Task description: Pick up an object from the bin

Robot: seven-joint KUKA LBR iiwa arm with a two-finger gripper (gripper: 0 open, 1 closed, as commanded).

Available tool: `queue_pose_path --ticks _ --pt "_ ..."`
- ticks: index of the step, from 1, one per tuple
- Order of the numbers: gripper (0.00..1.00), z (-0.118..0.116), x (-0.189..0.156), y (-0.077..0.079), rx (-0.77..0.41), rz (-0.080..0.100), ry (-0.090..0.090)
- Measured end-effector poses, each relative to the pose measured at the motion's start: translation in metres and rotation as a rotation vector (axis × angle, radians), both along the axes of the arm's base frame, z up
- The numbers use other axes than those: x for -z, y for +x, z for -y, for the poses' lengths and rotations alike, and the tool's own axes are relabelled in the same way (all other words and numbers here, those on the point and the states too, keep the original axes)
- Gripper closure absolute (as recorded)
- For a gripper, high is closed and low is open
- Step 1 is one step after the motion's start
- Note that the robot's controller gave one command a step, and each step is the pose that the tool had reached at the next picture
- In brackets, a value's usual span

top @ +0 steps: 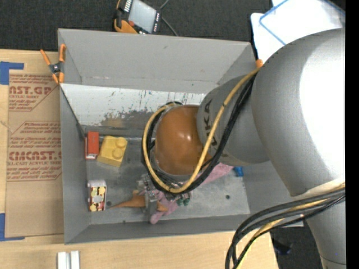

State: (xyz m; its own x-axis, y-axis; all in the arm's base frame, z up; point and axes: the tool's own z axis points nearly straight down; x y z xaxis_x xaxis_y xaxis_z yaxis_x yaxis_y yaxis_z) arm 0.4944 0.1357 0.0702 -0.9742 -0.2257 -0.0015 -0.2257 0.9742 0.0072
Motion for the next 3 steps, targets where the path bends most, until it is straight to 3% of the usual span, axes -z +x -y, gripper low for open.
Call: queue_pose_path --ticks 1,2,3 --pt "1.00 0.000 0.000 0.000 0.000 0.000 0.000" --pt "1.00 0.004 -0.064 0.000 -0.017 0.006 0.001" --pt "1.00 0.001 -0.027 0.001 -0.012 -0.009 0.000"
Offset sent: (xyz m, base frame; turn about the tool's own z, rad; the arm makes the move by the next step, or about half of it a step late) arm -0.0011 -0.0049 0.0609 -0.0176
